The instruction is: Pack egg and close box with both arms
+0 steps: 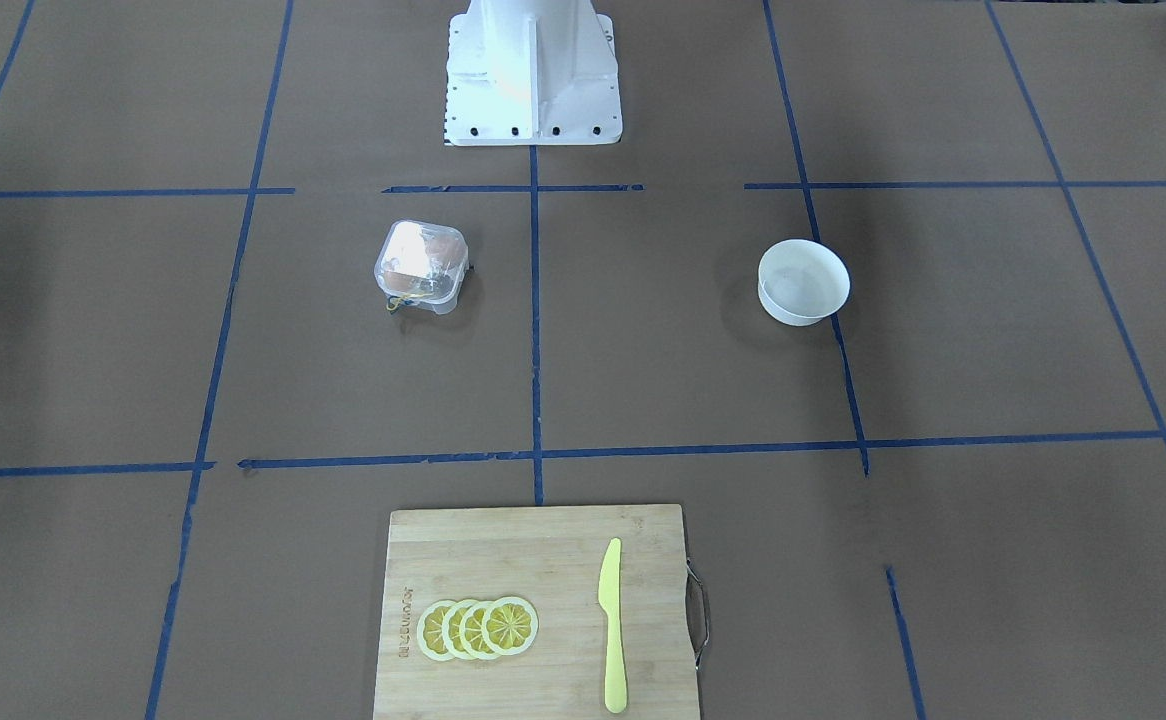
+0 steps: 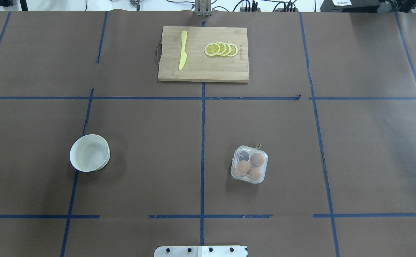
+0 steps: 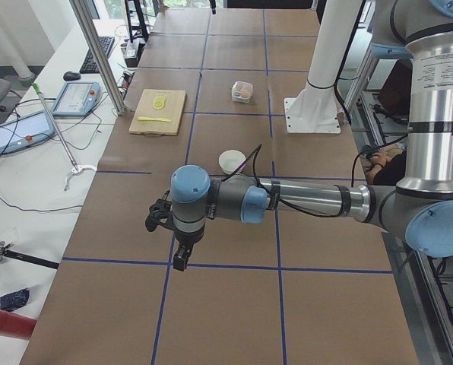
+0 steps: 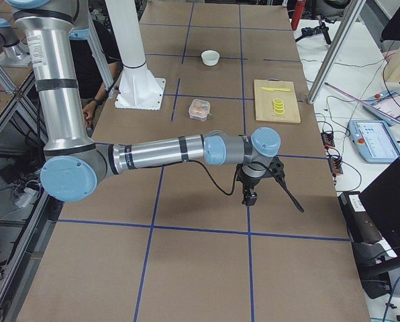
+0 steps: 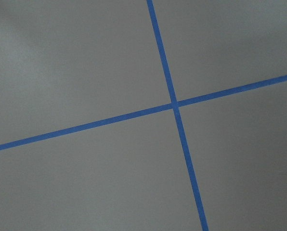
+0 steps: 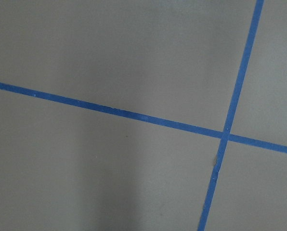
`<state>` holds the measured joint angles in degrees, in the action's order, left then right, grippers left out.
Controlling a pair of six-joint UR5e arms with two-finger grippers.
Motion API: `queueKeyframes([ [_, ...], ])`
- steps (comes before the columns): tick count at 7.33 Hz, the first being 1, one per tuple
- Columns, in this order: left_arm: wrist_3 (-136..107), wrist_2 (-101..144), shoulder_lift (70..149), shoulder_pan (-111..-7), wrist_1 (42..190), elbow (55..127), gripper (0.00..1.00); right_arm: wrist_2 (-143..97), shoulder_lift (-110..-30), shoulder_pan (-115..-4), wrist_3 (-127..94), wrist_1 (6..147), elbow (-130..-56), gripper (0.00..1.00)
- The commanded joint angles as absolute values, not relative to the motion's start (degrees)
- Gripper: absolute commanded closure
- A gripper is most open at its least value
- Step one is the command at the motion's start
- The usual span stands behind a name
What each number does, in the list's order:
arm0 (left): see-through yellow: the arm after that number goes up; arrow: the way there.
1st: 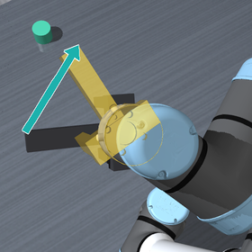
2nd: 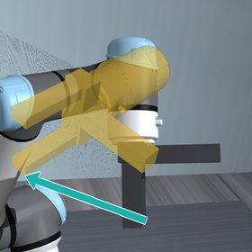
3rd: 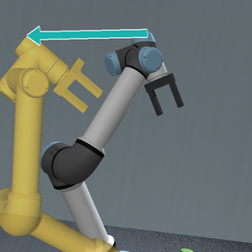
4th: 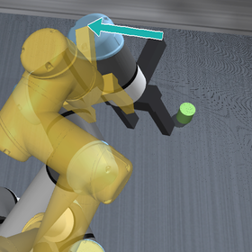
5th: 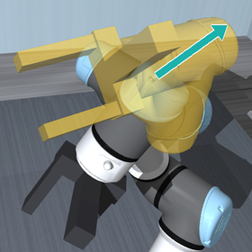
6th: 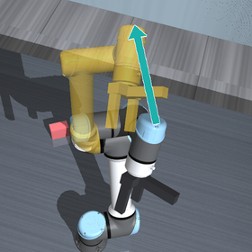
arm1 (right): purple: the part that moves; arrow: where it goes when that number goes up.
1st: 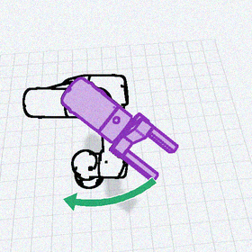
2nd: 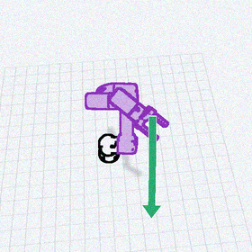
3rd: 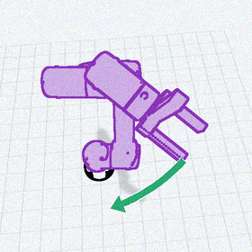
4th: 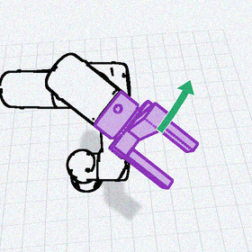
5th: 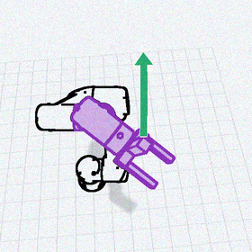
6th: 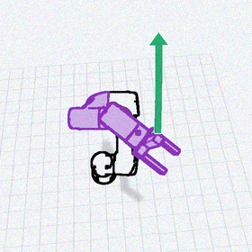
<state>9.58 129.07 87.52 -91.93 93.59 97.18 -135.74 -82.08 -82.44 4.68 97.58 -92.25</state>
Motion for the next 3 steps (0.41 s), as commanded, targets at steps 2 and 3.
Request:
queueKeyframes([
  [2, 9.58, 126.83, 89.03, -91.93, 93.51, 97.12, 0.0, -135.97, -83.23, -82.44, 4.75, 97.65, -91.67, 0.0],
  [3, 9.67, 127.26, 89.29, -91.93, 93.52, 97.47, 0.0, -135.88, -83.15, -82.44, 4.66, 97.65, -91.58, 0.0],
])
